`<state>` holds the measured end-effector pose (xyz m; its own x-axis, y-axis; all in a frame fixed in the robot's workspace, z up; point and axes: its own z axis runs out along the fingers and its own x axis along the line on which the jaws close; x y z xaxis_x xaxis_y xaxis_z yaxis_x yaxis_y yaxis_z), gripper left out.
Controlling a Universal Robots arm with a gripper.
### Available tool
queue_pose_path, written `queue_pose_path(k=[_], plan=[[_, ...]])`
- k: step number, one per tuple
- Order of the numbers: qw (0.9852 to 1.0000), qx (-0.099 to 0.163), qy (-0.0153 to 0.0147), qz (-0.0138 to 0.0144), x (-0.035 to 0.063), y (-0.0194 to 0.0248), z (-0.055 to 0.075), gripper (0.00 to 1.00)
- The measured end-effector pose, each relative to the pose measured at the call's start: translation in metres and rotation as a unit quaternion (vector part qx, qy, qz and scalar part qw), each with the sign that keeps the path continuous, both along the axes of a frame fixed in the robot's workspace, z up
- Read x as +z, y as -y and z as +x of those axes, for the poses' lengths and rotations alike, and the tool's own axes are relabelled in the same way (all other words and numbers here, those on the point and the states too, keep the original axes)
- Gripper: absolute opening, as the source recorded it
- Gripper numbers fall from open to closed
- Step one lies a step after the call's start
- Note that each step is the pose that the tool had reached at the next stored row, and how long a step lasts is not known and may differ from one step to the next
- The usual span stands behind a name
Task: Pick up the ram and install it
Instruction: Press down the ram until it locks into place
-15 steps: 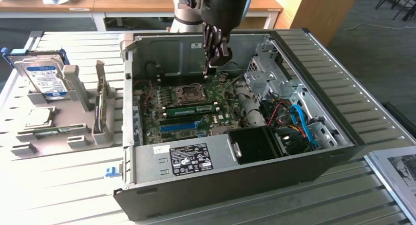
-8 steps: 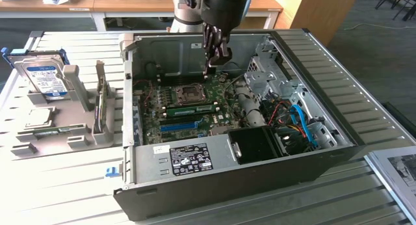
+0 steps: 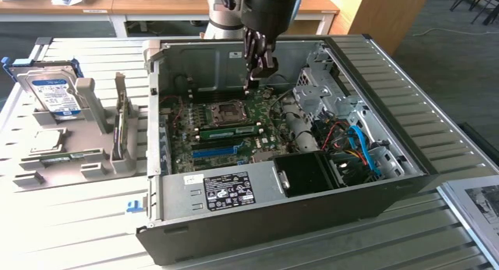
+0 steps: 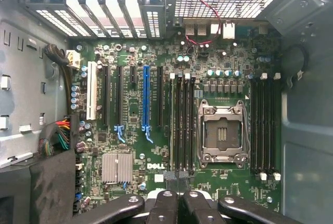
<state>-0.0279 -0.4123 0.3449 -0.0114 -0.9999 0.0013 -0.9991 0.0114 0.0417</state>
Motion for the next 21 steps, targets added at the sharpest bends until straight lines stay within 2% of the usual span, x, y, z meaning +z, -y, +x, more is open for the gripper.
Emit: queue_pose_path(k=[4, 12, 17, 21], plan=[[1.0000, 0.001, 0.0000, 0.0006, 0.0000, 0.0000, 0.006, 0.10], [1.0000, 0.003, 0.0000, 0.0025, 0.0000, 0.0000, 0.029, 0.10], [1.0000, 0.004, 0.0000, 0.0025, 0.0000, 0.0000, 0.030, 0.10], [1.0000, 0.004, 0.0000, 0.0025, -0.0046, 0.0000, 0.030, 0.10]])
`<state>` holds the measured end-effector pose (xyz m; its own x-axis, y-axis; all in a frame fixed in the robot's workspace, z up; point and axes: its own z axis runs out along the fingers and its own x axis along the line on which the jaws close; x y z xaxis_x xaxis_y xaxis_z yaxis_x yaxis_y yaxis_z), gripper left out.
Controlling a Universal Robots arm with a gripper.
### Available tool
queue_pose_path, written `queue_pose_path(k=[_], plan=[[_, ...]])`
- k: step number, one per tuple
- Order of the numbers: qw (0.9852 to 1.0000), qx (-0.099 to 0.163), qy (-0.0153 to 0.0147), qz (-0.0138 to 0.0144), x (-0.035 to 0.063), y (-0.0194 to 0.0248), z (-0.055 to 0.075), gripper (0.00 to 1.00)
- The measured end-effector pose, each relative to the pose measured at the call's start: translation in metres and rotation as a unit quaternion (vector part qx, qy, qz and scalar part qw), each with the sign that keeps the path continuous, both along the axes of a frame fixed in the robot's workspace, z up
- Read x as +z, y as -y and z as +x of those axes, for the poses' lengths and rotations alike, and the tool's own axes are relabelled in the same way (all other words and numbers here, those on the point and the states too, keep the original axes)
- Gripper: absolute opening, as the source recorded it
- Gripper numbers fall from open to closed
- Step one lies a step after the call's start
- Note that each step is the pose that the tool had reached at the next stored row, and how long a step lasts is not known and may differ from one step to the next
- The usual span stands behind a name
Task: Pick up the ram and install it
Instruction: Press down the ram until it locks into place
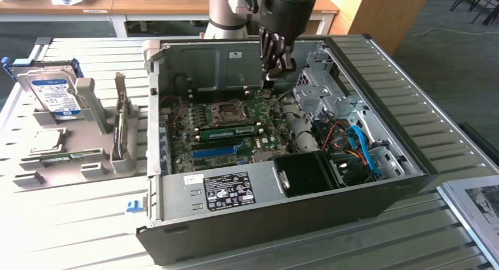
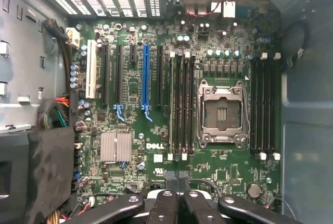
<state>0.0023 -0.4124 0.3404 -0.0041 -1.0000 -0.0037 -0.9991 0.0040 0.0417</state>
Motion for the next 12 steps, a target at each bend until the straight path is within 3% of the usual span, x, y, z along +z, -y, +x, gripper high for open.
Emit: queue_pose_path(k=[12], plan=[[1.0000, 0.000, 0.0003, 0.0000, -0.0218, 0.0000, 0.000, 0.10]])
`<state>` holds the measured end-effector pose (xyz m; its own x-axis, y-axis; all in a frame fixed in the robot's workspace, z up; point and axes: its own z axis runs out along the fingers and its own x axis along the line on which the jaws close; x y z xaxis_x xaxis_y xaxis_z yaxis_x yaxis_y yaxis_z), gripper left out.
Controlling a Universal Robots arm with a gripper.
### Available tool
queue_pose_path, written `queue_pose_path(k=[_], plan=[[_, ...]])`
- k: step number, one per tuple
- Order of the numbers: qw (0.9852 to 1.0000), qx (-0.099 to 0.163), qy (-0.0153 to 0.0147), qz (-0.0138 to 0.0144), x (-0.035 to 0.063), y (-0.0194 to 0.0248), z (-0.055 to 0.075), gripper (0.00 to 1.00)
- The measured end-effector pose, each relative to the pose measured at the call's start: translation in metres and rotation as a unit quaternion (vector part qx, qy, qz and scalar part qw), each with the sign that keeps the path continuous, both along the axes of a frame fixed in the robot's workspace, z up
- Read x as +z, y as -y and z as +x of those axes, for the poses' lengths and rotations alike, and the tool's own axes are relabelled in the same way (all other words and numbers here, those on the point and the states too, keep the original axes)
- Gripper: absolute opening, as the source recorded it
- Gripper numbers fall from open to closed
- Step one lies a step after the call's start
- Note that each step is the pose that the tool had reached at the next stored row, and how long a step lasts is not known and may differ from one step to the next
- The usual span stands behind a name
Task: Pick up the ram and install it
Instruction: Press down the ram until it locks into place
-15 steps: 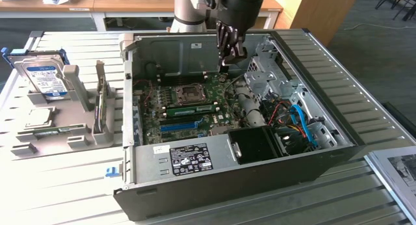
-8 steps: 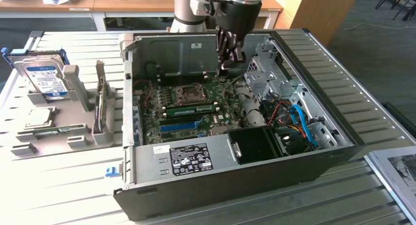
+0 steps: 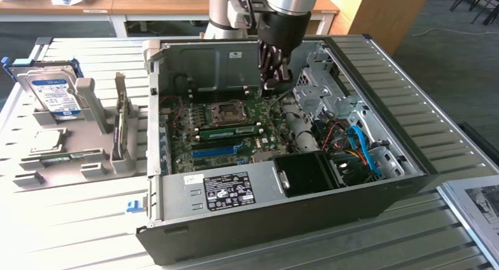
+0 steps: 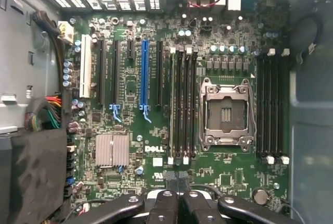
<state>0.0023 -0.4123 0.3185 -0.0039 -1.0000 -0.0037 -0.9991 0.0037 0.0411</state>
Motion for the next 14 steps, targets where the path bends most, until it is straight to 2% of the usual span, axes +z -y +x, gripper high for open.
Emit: queue_pose_path(k=[14], plan=[[1.0000, 0.000, 0.0007, 0.0000, -0.0252, 0.0000, 0.000, 0.10]])
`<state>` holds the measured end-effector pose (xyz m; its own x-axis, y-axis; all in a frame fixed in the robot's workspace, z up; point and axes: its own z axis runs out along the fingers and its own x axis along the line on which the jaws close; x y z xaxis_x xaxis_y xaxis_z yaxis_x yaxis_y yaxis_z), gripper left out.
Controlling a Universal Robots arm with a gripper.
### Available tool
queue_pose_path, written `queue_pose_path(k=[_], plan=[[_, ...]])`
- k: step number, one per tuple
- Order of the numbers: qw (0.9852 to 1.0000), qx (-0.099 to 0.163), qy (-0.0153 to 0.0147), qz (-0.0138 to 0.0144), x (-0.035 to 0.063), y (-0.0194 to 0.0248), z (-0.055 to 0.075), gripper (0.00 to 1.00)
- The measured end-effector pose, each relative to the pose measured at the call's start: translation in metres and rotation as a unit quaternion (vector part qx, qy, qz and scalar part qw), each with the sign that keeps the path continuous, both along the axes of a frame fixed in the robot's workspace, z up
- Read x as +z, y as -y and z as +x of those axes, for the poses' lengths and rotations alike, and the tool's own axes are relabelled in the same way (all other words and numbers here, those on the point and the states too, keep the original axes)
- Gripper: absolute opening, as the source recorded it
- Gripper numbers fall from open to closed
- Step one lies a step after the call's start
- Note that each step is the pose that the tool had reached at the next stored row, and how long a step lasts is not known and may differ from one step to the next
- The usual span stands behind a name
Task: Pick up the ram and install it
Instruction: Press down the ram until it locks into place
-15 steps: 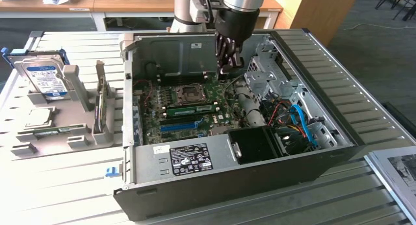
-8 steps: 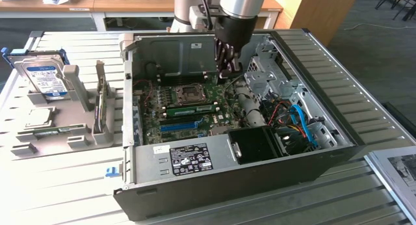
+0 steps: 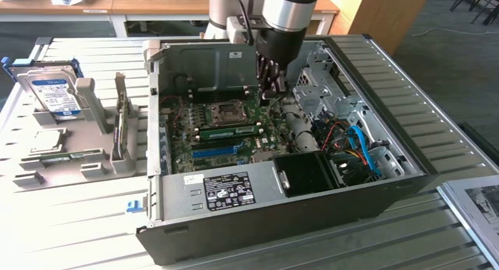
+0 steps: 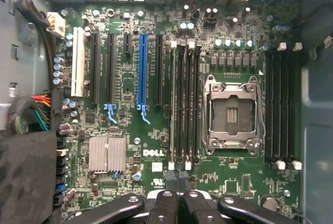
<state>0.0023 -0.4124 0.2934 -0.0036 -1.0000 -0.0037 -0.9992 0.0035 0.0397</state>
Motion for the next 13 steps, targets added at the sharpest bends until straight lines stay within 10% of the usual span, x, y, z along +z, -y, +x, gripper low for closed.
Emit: queue_pose_path(k=[13], plan=[[1.0000, 0.000, 0.0012, 0.0000, -0.0274, 0.0000, 0.000, 0.10]])
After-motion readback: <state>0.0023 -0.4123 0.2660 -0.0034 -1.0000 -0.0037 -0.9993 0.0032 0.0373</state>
